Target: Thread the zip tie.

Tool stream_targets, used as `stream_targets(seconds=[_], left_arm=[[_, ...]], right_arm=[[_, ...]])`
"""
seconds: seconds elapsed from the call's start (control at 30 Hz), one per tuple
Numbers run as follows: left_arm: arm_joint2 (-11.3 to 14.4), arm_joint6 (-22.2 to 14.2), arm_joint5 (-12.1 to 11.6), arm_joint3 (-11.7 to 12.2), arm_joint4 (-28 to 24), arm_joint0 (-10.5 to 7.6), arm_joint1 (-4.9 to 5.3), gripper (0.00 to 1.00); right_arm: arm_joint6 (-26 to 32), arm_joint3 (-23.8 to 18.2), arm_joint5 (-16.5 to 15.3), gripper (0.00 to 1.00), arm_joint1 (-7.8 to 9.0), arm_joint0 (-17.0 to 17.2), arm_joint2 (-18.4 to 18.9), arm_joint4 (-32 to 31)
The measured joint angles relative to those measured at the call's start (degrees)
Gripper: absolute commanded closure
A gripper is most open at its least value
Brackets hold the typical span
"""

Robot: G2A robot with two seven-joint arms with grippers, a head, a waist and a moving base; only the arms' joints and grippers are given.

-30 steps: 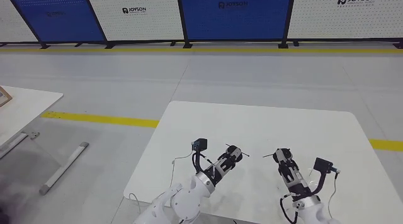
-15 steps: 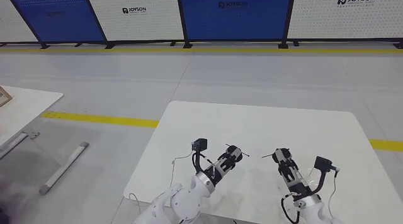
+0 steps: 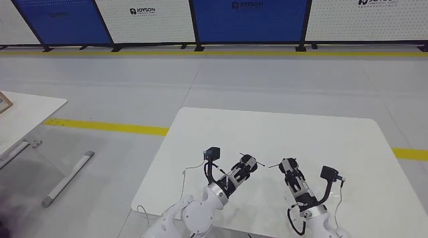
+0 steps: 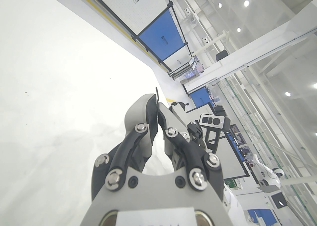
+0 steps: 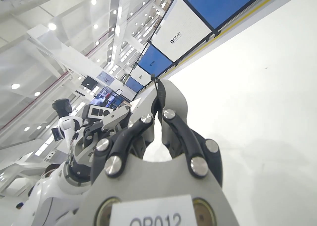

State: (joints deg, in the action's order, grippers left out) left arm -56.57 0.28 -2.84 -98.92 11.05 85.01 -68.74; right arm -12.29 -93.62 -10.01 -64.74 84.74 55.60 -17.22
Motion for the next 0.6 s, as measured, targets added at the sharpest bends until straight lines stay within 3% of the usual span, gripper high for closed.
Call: stream_targets(seconds=[0.33,0.47,0.6], left_arm=[[0.00,0.00,0.00,0.00,0.00,0.00,0.00,1.00],[0.00,0.00,0.00,0.00,0.00,0.00,0.00,1.00],[0.00,0.00,0.00,0.00,0.00,0.00,0.00,1.00]], right_arm=[[-1.26,-1.60,-1.74,1.00,-0.59,1.02,0.72,0.34],[-2.67,-1.12,1.28,1.00,-1.28,0.37,-0.15,-1.77],[-2.82,-1.11,1.48,1.00,-1.33,0.34,-0.23,-1.83]])
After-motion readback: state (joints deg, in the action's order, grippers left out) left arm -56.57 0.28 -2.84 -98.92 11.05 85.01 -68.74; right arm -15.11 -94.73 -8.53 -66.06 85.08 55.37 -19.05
